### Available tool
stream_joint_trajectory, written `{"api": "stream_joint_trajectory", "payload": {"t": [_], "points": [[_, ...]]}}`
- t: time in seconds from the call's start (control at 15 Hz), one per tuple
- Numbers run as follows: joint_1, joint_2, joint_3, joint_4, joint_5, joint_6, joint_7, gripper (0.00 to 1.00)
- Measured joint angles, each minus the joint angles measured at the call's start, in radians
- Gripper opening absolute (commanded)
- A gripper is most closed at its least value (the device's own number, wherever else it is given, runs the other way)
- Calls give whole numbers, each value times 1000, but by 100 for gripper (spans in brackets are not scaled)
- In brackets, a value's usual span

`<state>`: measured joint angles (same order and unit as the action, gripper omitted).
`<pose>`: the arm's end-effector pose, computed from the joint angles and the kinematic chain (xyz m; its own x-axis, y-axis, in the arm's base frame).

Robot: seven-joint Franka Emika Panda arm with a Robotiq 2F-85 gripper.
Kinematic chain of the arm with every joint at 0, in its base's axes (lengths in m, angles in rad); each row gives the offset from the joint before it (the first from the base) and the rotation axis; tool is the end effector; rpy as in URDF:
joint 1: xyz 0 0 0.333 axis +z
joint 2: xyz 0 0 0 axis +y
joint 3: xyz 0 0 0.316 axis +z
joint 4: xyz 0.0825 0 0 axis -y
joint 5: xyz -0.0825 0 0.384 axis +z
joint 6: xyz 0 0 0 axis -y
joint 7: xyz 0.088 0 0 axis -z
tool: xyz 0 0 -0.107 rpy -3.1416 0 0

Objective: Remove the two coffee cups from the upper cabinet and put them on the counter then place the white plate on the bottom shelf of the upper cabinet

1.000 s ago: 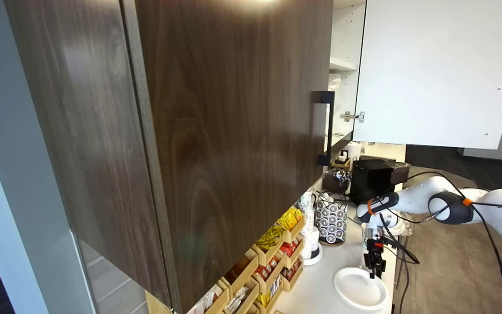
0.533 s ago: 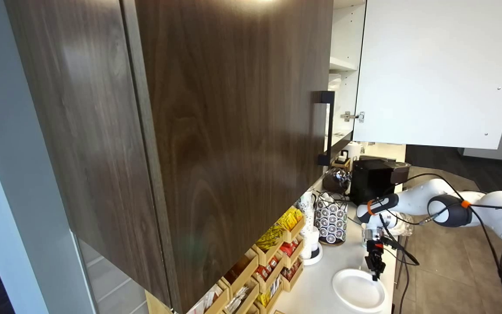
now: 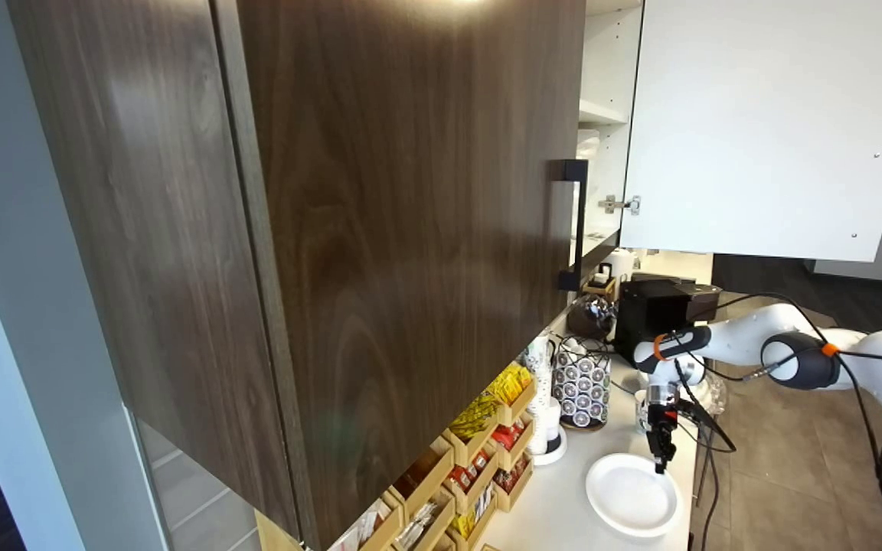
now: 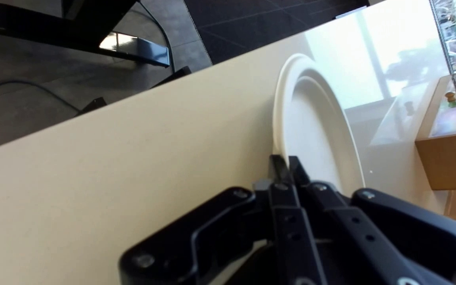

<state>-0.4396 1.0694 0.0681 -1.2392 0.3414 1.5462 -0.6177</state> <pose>0.6179 -0.2102 0.0850 0.8904 0.2440 -0.3843 -0.0702 -0.7604 -0.6456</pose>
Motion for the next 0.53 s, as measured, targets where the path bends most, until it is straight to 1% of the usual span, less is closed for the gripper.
{"api": "stream_joint_trajectory", "payload": {"t": [0.27, 0.53], "points": [[-16, -94, 3, -55, 26, -1, -40, 1], [-17, -242, 3, -176, 71, -7, -48, 1]]}}
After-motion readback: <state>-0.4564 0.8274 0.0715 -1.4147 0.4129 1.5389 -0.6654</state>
